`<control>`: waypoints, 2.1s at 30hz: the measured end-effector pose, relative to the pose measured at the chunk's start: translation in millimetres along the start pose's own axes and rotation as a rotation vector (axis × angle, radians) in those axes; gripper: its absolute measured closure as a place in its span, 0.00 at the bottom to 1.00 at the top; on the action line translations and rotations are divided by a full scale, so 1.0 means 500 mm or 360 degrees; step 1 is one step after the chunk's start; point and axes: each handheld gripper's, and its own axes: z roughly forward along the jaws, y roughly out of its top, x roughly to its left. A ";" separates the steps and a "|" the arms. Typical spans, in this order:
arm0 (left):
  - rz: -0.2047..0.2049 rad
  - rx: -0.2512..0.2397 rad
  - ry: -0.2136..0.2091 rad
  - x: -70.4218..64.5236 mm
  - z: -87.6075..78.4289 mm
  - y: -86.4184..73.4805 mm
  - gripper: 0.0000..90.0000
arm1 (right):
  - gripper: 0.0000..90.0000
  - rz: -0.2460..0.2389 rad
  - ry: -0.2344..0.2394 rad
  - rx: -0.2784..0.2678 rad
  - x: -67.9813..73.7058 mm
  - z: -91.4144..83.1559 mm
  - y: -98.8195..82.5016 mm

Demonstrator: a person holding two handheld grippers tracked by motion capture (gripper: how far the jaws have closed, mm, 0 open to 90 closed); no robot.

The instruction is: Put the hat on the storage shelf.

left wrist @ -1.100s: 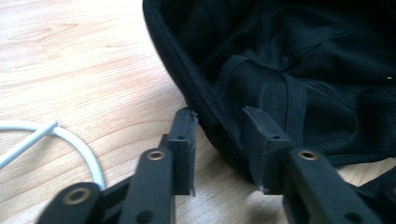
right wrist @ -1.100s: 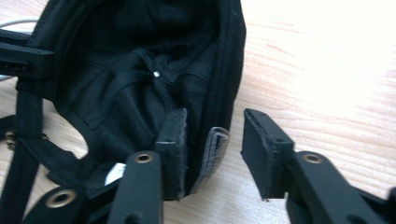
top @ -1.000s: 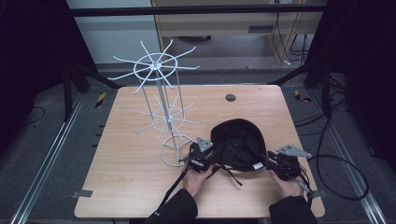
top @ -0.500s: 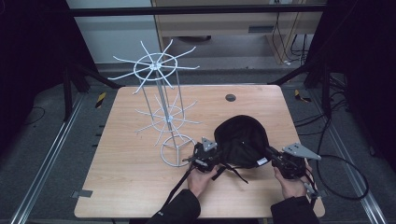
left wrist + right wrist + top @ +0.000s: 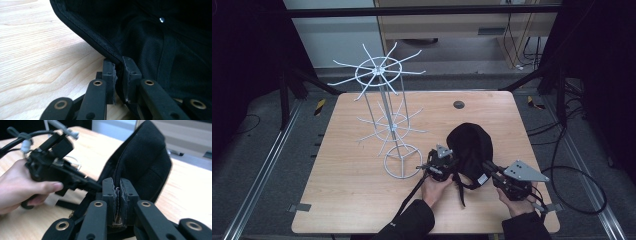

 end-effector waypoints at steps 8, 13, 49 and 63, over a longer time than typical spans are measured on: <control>0.0026 0.0015 -0.0031 0.013 -0.002 0.003 0.81 | 0.93 -0.0020 -0.0070 0.0084 0.002 0.007 -0.007; 0.0063 0.0054 -0.0032 0.013 -0.022 0.009 0.64 | 0.93 0.0045 -0.0160 0.0092 -0.016 -0.004 -0.012; 0.0096 -0.0196 -0.0218 -0.109 -0.063 0.162 0.46 | 0.93 -0.0049 -0.0119 0.0127 -0.002 -0.001 -0.028; 0.0032 -0.0077 -0.0205 -0.107 -0.046 0.157 0.46 | 0.93 -0.0096 -0.0048 0.0094 0.008 0.003 -0.028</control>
